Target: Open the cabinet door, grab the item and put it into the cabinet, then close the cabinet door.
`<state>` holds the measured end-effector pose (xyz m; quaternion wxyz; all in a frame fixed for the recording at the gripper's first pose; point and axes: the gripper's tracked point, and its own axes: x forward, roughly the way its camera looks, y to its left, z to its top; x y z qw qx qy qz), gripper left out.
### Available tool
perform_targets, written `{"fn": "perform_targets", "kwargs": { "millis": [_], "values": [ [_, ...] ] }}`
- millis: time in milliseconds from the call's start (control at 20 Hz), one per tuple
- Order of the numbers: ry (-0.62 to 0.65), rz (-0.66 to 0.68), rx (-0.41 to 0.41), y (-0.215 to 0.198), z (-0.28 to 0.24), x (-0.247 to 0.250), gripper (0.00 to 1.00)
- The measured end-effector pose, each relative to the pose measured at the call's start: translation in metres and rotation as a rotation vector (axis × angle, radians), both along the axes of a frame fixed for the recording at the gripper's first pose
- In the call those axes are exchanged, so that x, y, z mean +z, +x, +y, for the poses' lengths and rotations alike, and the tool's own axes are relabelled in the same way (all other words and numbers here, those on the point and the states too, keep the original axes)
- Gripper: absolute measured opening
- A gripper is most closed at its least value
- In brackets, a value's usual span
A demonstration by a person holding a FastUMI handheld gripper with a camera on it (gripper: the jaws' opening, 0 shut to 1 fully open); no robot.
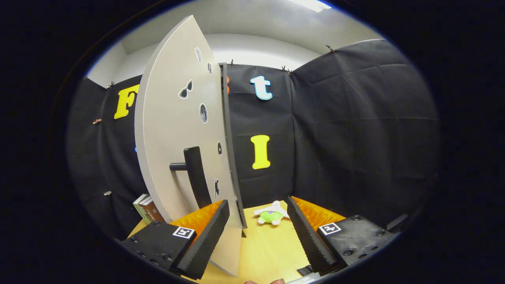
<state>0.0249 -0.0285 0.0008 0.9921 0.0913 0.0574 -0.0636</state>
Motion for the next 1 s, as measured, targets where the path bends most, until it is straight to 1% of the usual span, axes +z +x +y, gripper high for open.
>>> {"fn": "perform_targets", "kwargs": {
  "millis": [200, 400, 500, 650, 800, 1000],
  "values": [
    [0.041, -0.001, 0.086, 0.008, 0.050, -0.001, 0.98],
    [0.062, -0.003, 0.144, 0.028, 0.094, -0.004, 0.98],
    [0.065, 0.000, 0.181, 0.043, 0.117, -0.006, 0.98],
    [0.049, 0.011, 0.227, 0.052, 0.142, -0.008, 0.98],
    [0.026, -0.009, 0.247, 0.054, 0.154, 0.001, 0.98],
    [-0.002, -0.032, 0.232, 0.053, 0.152, 0.006, 0.98]
  ]
}}
